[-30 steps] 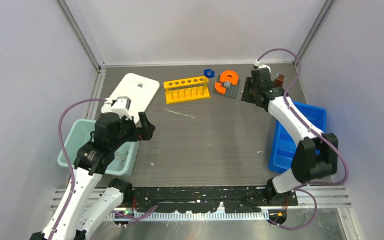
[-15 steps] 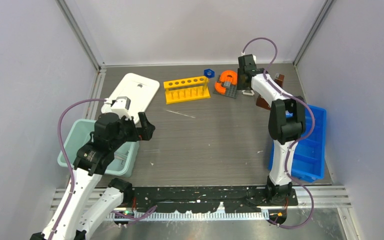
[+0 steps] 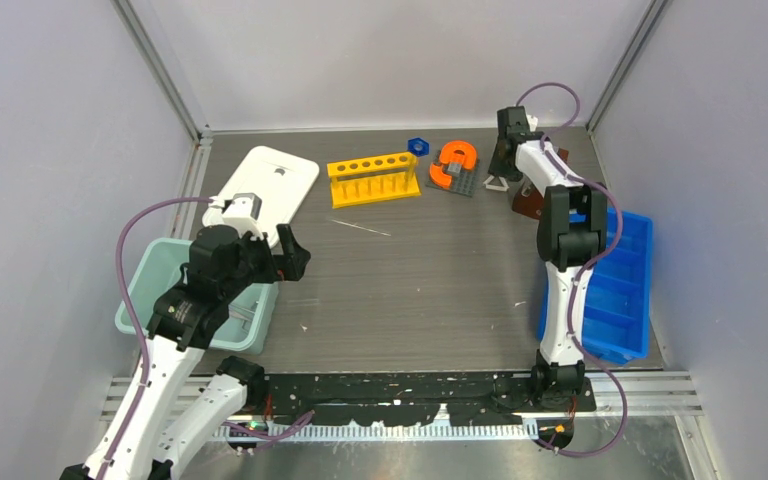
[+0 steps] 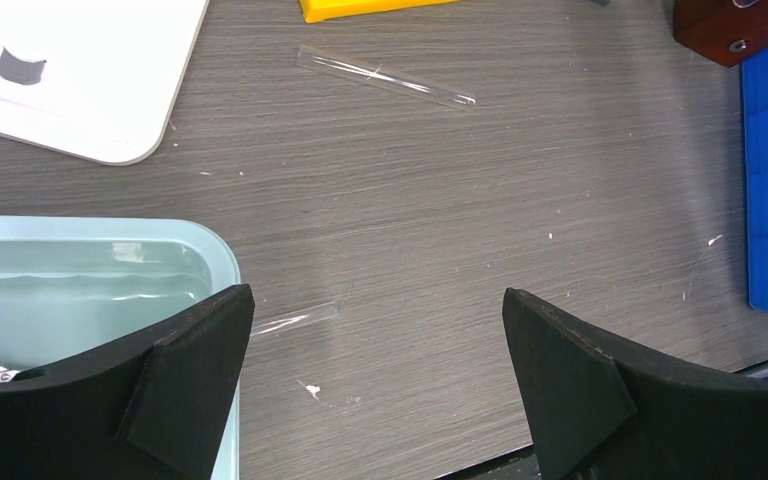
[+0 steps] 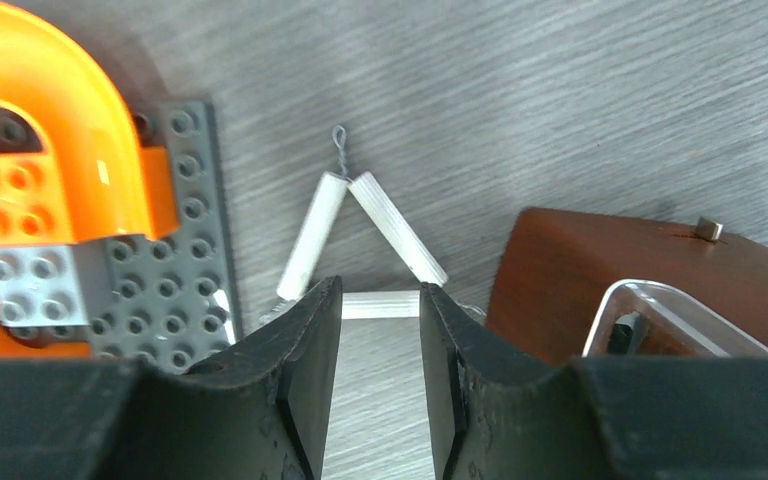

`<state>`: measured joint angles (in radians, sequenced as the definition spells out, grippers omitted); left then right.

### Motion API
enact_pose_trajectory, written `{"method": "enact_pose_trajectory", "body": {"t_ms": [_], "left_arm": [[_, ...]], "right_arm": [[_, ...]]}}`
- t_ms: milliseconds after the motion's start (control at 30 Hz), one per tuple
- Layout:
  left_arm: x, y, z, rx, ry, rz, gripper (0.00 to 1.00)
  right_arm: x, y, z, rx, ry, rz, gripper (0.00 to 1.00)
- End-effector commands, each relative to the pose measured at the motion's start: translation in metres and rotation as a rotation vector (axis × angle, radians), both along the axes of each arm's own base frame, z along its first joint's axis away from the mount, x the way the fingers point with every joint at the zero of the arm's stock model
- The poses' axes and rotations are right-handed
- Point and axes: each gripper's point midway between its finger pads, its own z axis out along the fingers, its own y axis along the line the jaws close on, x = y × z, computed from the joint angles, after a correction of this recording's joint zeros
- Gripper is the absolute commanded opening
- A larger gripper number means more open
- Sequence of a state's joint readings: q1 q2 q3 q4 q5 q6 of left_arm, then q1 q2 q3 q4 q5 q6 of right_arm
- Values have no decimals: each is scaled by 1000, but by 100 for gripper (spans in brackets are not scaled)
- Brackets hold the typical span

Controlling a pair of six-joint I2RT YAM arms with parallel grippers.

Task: Organize the chemistry lab equipment

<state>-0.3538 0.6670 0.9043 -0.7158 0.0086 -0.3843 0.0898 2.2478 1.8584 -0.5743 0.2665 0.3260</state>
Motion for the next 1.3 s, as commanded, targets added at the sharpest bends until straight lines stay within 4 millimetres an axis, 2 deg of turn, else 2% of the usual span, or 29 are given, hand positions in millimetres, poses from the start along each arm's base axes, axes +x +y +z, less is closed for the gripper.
{"method": "enact_pose_trajectory", "body": {"t_ms": [0,200,433,667,933,1000,1133,1267], "left_arm": [[3,-2,6,-1,-25,-8,100],[3,-2,6,0,-25,-8,100],[2,-2,6,0,-26,-9,100],[2,-1,6,0,-27,-8,100],[2,-1,6,0,-28,-8,100],[2,-1,6,0,-28,-8,100],[2,-1,6,-1,-28,-9,100],[2,-1,6,0,-26,-8,100]], "right_arm": [[24,13,28,78,-108,-70,40],[33,16,30,109,-129,-109,38],[34,16,18,148,-127,-195,38],[37,24,-2,200,-104,-216,38],[30,26,-28,206,-50,-228,38],[28,25,-30,202,-43,-228,36],[26,25,-26,197,-46,-221,26],[26,25,-11,201,-69,-207,17]]}}
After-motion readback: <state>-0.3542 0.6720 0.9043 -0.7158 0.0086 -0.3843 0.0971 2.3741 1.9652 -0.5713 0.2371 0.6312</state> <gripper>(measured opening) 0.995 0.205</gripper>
